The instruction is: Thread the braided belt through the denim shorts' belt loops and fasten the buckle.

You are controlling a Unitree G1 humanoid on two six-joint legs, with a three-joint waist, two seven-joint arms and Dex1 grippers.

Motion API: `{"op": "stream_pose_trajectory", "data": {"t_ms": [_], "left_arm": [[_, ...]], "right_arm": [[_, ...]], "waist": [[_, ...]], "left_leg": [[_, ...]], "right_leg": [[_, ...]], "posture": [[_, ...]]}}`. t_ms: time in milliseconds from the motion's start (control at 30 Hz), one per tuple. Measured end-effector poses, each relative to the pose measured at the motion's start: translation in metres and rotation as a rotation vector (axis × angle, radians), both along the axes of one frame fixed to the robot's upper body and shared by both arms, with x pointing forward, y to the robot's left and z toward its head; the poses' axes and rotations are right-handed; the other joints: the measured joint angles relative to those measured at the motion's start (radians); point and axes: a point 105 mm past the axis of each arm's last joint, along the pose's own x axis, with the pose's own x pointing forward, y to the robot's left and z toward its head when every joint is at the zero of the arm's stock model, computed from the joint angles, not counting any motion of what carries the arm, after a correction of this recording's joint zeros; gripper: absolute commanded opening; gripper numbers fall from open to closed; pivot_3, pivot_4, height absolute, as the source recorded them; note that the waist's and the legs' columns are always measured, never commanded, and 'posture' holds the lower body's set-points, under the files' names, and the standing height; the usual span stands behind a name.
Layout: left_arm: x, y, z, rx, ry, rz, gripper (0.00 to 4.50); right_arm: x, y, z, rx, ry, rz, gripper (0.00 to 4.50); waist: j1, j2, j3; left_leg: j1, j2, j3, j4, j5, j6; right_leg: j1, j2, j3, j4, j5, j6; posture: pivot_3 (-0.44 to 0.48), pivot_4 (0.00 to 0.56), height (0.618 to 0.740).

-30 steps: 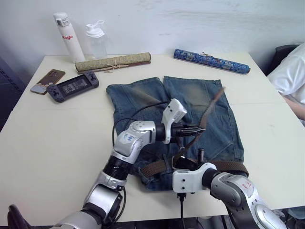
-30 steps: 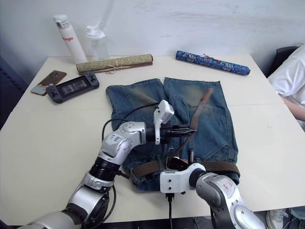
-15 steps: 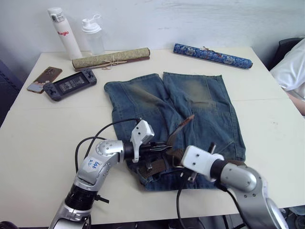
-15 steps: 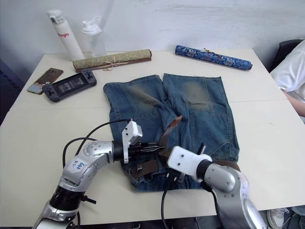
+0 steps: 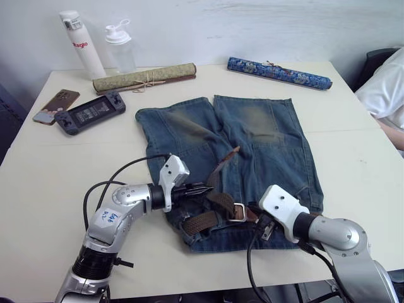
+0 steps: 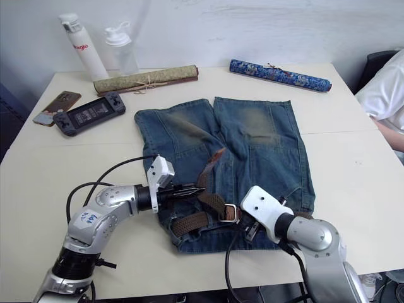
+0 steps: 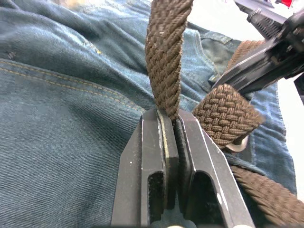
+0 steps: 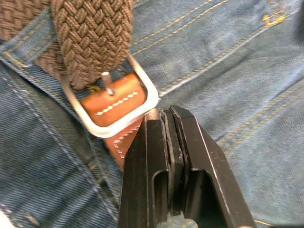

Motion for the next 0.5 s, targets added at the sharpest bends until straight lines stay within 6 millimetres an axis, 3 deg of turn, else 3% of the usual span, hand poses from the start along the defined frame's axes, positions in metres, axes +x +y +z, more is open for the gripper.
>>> {"op": "stream_pose_trajectory", "data": {"t_ms": [500], "left_arm": [[-0.002,0.014,-0.006,0.040,0.058,0.048,0.00]], "right_arm": [[-0.004,0.006,-0.008,-0.005,-0.014,-0.004,0.06]], "waist": [[-0.002,0.000,0.000]], "left_leg": [[0.001,0.000,0.001,0.000,0.001,-0.002]], "right_leg": [[-0.001,0.001,0.001,0.001,0.000,0.000]], "posture": [[0.000,0.150,0.737]]}}
